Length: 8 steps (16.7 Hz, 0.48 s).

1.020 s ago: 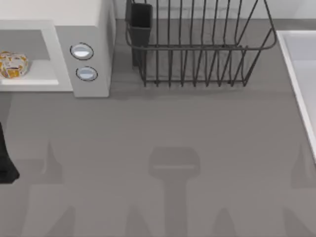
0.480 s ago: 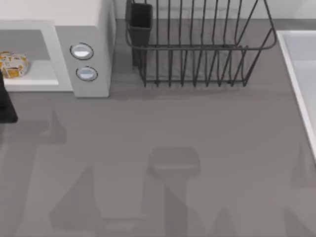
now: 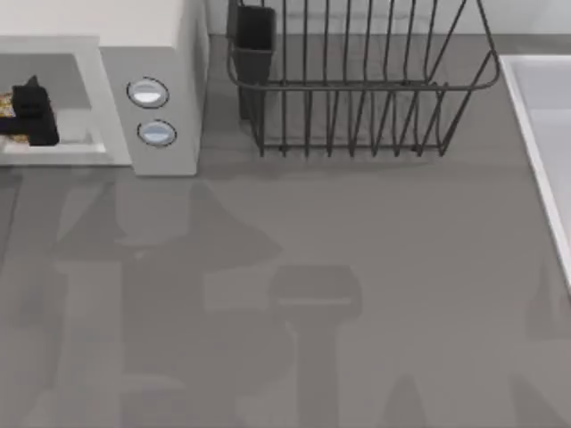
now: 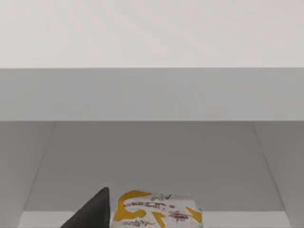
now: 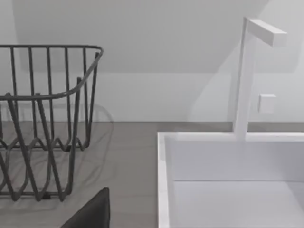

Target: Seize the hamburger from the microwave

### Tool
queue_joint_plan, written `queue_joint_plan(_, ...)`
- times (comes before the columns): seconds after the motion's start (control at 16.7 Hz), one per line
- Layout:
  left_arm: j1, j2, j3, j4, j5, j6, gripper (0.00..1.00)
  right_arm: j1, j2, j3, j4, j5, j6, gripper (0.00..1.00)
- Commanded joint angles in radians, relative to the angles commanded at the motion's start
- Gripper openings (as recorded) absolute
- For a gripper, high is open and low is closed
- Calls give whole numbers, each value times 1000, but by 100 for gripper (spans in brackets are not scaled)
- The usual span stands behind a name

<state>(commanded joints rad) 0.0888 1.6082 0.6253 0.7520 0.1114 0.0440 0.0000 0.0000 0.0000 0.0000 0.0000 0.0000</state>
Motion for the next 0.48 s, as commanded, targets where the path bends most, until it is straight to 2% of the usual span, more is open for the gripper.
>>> queue_joint_plan(0.48,37,671,261,314,46,18,100,0,0,0,0,0,0,100)
